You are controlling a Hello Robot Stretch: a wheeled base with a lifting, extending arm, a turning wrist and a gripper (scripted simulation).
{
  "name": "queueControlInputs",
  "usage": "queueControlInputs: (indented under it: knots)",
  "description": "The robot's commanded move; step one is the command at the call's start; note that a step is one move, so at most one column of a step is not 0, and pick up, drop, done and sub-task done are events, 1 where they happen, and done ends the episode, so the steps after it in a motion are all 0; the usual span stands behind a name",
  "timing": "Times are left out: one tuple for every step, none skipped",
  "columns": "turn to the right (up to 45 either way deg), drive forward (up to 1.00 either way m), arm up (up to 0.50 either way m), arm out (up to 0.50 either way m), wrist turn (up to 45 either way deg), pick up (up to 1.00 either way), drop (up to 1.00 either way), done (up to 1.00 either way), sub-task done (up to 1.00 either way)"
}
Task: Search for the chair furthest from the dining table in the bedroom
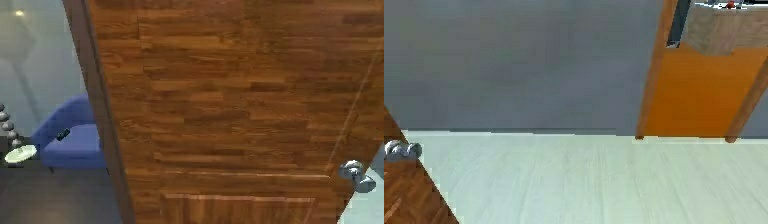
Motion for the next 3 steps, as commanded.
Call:
queueControlInputs:
  knots:
    - [45.0, 0.0, 0.0, 0.0, 0.0, 0.0, 0.0, 0.0, 0.0]
    - [36.0, 0.0, 0.0, 0.0, 0.0, 0.0, 0.0, 0.0, 0.0]
    - [0.0, 0.05, 0.0, 0.0, 0.0, 0.0, 0.0, 0.0, 0.0]
